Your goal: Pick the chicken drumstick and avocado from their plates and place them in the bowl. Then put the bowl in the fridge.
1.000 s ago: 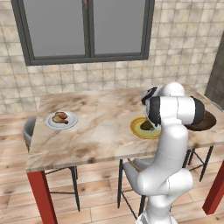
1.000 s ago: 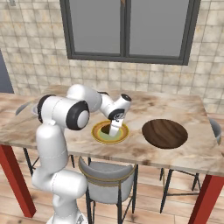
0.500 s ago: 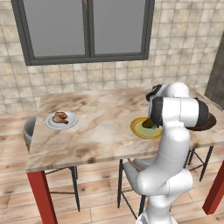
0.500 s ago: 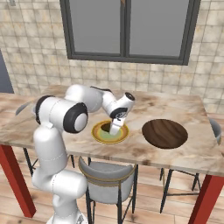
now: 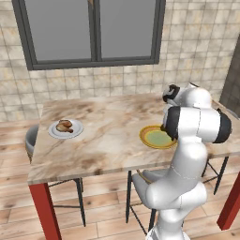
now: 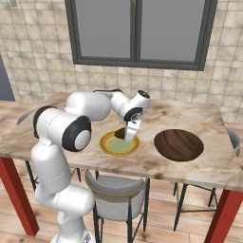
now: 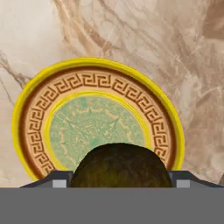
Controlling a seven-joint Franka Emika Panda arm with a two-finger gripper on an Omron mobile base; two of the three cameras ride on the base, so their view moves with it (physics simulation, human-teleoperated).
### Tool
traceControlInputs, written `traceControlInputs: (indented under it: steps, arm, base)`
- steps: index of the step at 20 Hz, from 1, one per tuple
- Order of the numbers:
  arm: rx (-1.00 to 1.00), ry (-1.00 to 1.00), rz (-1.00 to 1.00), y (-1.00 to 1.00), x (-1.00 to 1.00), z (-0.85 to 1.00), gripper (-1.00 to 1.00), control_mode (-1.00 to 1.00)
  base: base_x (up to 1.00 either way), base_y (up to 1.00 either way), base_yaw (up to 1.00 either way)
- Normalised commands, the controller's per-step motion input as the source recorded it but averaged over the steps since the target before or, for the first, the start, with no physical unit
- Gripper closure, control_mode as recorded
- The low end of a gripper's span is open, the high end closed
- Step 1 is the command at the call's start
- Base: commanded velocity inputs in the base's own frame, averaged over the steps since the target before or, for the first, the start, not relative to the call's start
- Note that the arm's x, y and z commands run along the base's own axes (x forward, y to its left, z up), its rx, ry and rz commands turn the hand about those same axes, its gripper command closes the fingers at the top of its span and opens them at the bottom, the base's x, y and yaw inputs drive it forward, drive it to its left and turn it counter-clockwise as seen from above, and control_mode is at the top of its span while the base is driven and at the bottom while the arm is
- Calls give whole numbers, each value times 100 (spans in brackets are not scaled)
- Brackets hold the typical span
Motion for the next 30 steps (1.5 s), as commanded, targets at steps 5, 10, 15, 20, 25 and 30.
traceControlInputs:
  steps: [5,10,15,20,25,30]
  arm:
    - [-5,-3,5,-55,-28,30,100,-100]
    - [-1,-6,5,-66,-25,20,100,-100]
    - [0,0,3,-71,-12,13,100,-100]
    - [0,0,1,-70,0,10,100,-100]
    - [-1,0,0,-55,9,3,100,-100]
    - [0,1,0,-38,9,-2,100,-100]
  base:
    - [0,0,0]
    - [0,0,0]
    - [0,0,0]
    - [0,0,0]
    - [0,0,0]
    - [0,0,0]
